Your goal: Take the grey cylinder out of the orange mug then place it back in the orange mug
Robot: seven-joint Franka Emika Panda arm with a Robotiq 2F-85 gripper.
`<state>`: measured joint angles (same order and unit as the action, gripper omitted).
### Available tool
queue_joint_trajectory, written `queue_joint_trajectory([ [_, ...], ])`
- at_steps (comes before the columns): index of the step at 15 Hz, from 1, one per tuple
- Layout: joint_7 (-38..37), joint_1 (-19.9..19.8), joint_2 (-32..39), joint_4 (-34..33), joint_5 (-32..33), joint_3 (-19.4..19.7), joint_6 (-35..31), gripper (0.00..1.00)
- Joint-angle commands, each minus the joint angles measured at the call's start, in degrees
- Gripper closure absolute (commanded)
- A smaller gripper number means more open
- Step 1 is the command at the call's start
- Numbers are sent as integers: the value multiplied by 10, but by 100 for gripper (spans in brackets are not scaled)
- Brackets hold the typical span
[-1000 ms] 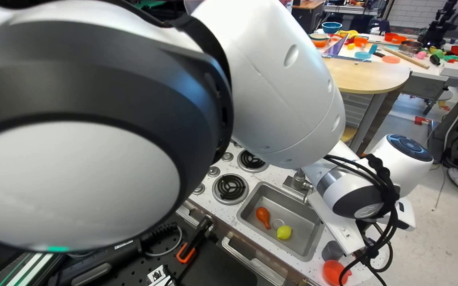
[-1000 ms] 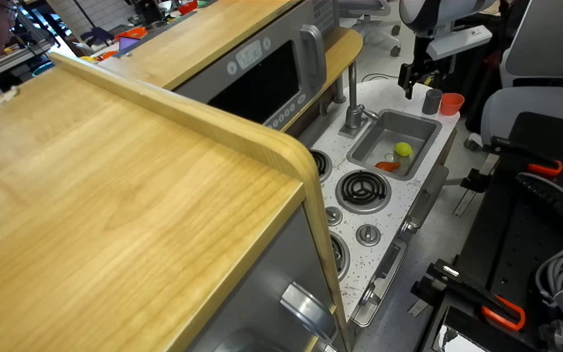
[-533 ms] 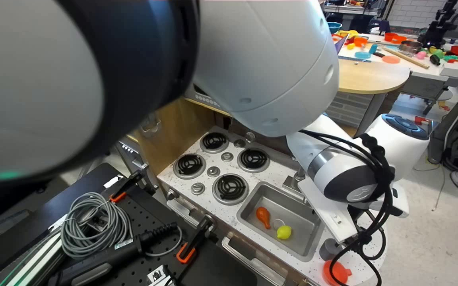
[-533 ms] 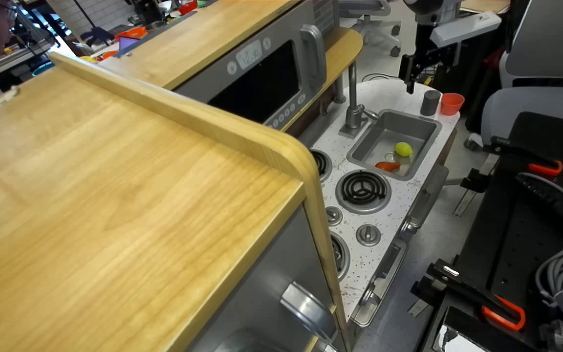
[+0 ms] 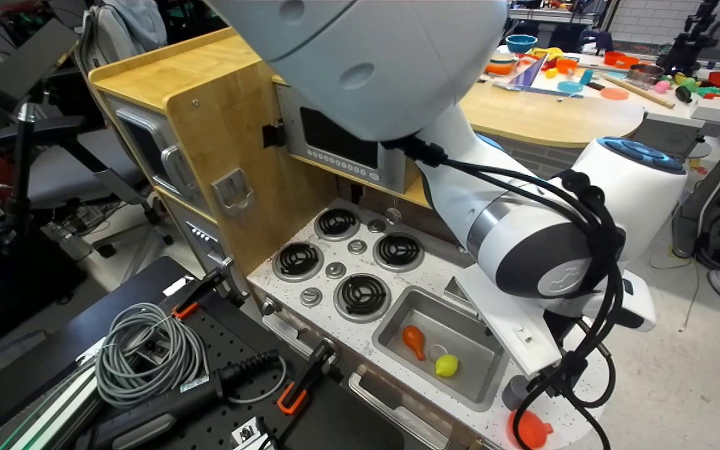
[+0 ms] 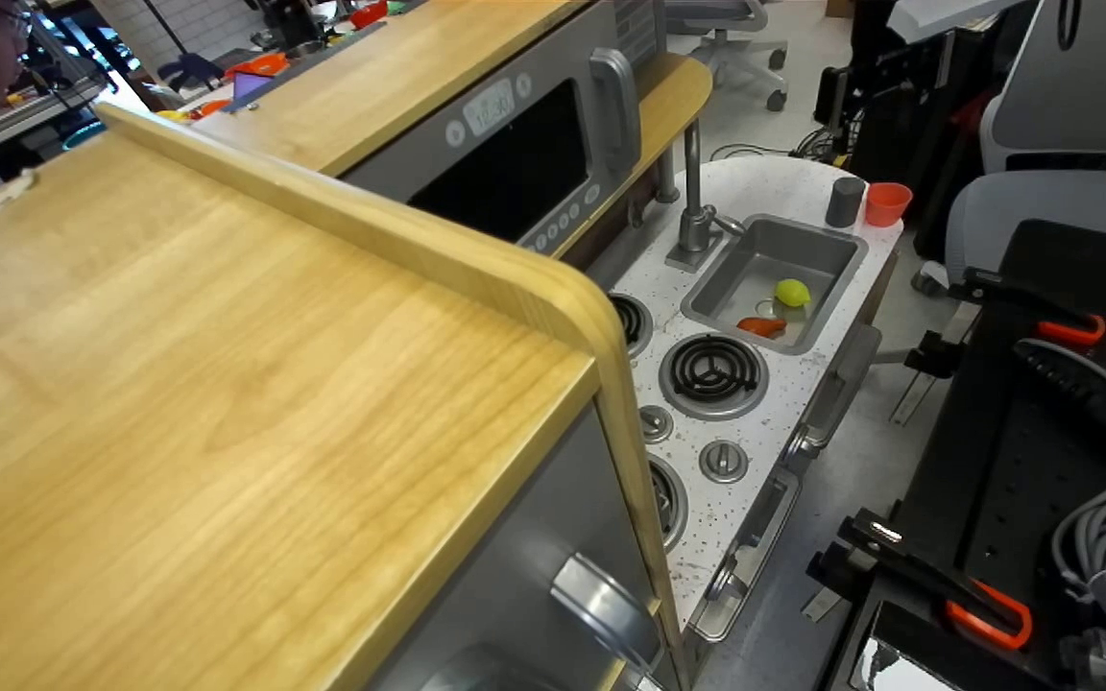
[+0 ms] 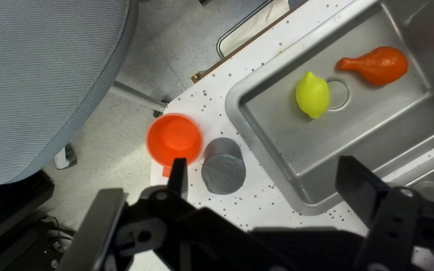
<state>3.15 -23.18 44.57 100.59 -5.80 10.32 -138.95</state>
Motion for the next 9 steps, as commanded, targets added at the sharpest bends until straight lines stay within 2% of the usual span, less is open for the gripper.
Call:
queue_joint_trajectory([
  [1, -15, 18, 16, -6, 14, 17, -23, 0],
  [9, -96, 27, 125, -99, 16, 55, -12, 0],
])
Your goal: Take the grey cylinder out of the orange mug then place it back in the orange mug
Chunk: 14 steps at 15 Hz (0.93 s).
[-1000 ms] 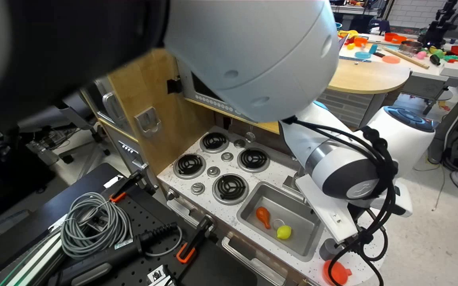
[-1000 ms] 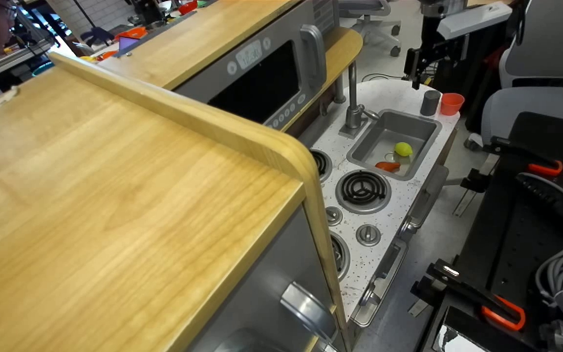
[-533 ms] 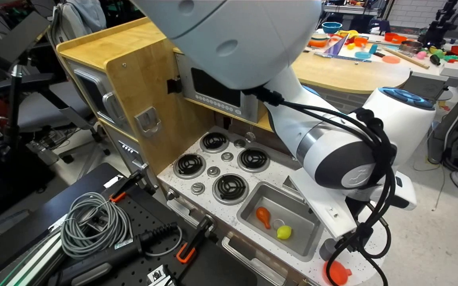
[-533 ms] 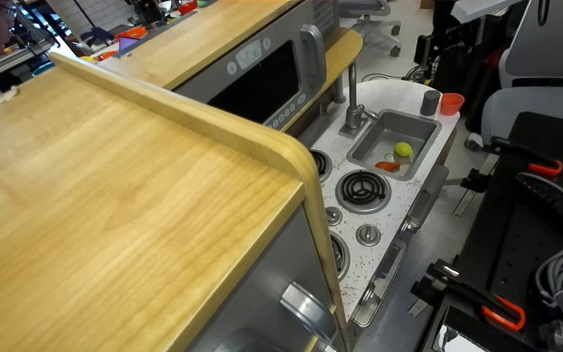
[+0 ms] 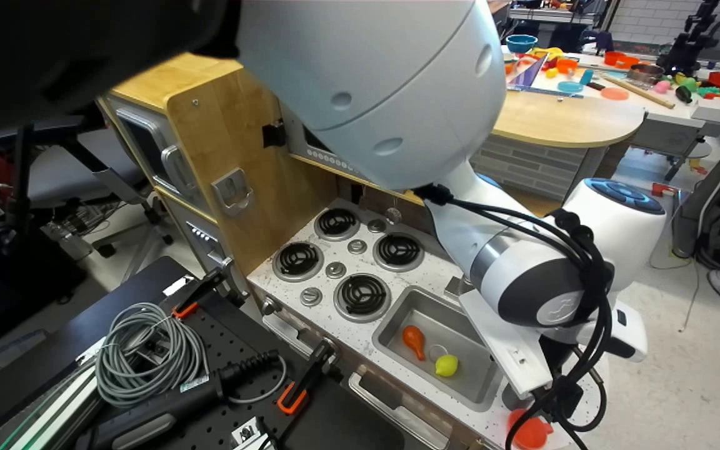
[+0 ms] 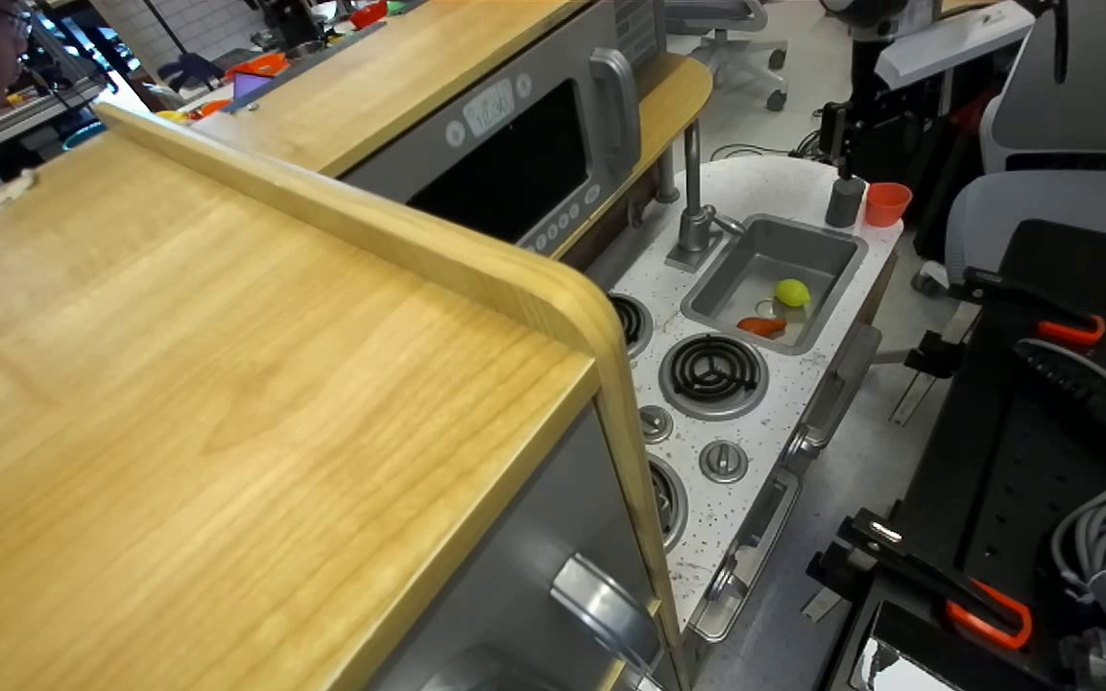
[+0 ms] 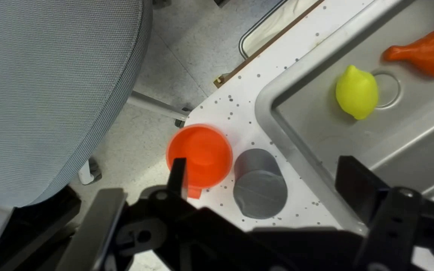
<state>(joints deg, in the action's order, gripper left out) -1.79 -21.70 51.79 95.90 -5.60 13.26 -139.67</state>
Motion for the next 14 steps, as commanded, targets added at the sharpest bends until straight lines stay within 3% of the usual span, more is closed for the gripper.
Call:
queue_joint_trajectory([
  [1, -59, 14, 67, -64, 15, 32, -3, 0],
  [5, -84, 11, 110, -116, 17, 42, 6, 0],
  [14, -65, 6, 135, -179, 11, 13, 11, 0],
])
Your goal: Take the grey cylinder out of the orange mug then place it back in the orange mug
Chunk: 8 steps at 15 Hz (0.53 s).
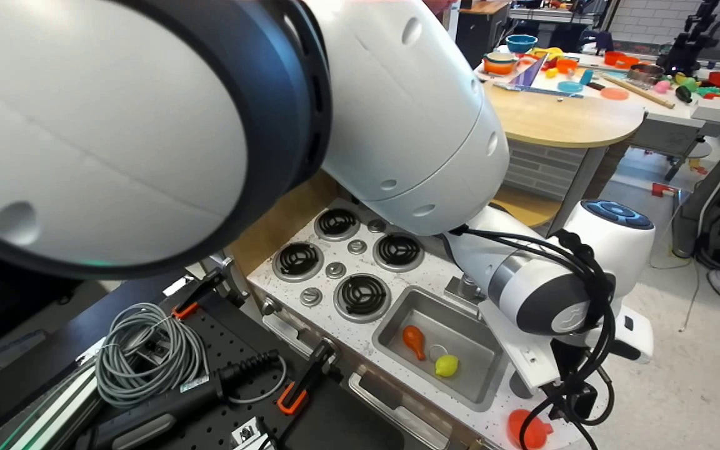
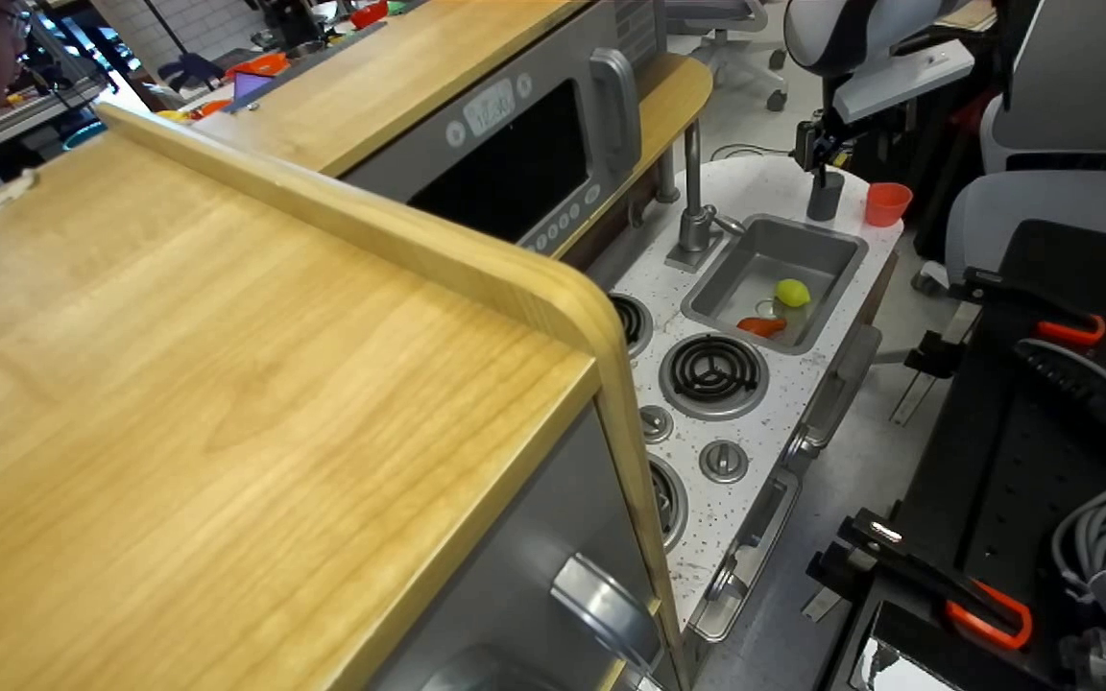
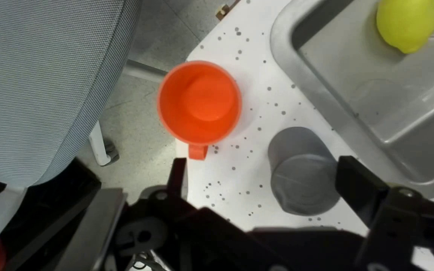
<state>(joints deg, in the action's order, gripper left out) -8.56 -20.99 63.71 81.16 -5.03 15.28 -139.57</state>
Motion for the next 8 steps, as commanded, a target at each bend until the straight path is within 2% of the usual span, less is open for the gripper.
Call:
queue_joint_trajectory([
  [1, 3, -1, 16, -34, 5, -9, 12, 0],
  [8, 5, -3, 43, -72, 7, -13, 30, 0],
])
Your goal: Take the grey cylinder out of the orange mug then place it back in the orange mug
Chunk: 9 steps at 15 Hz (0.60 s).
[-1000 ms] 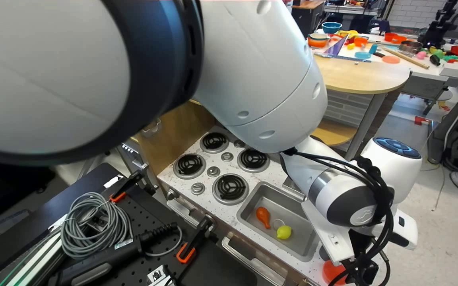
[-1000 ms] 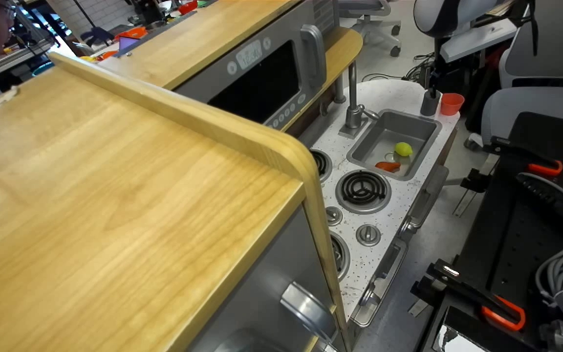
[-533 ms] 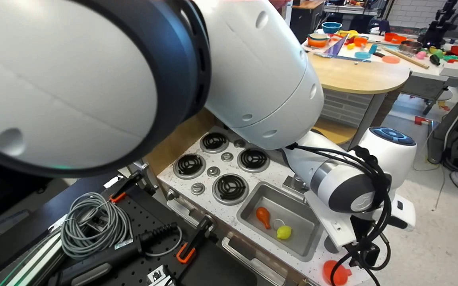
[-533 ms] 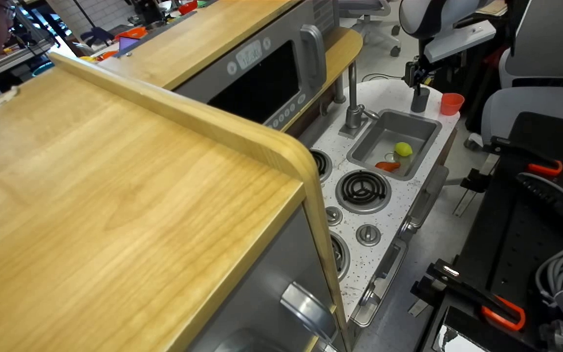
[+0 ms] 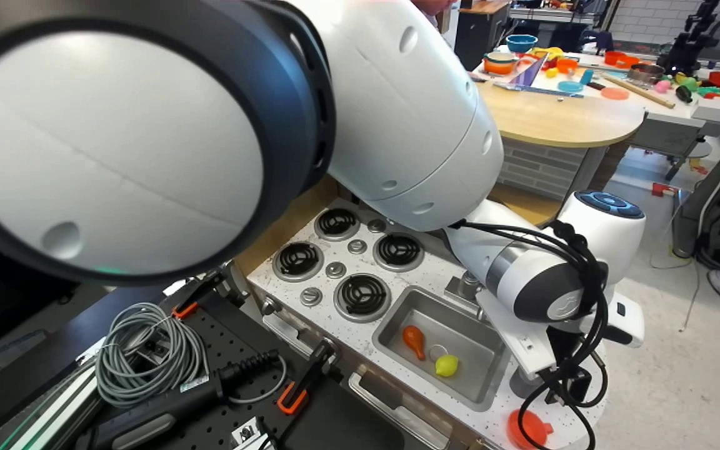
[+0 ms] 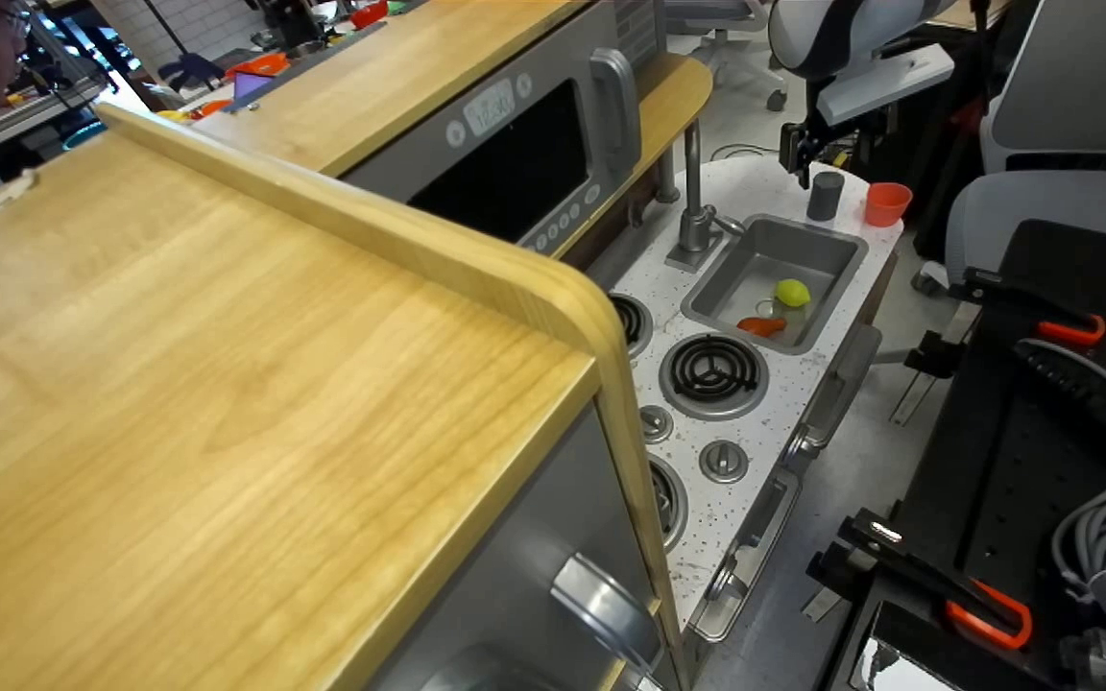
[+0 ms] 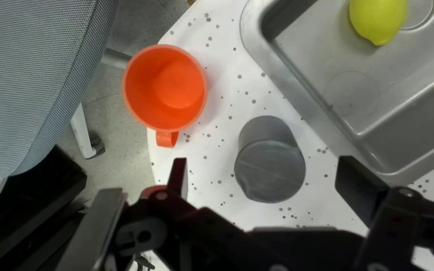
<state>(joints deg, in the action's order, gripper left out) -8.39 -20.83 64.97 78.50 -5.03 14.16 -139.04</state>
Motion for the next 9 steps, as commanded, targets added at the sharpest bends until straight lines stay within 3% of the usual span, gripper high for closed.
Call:
queue_joint_trajectory([
  [1, 2, -4, 39, -55, 8, -3, 30, 1],
  [2, 4, -4, 49, -66, 9, -4, 33, 6],
  [4, 6, -2, 68, -90, 12, -4, 40, 33],
  [9, 17, -1, 95, -137, 23, -4, 59, 72],
])
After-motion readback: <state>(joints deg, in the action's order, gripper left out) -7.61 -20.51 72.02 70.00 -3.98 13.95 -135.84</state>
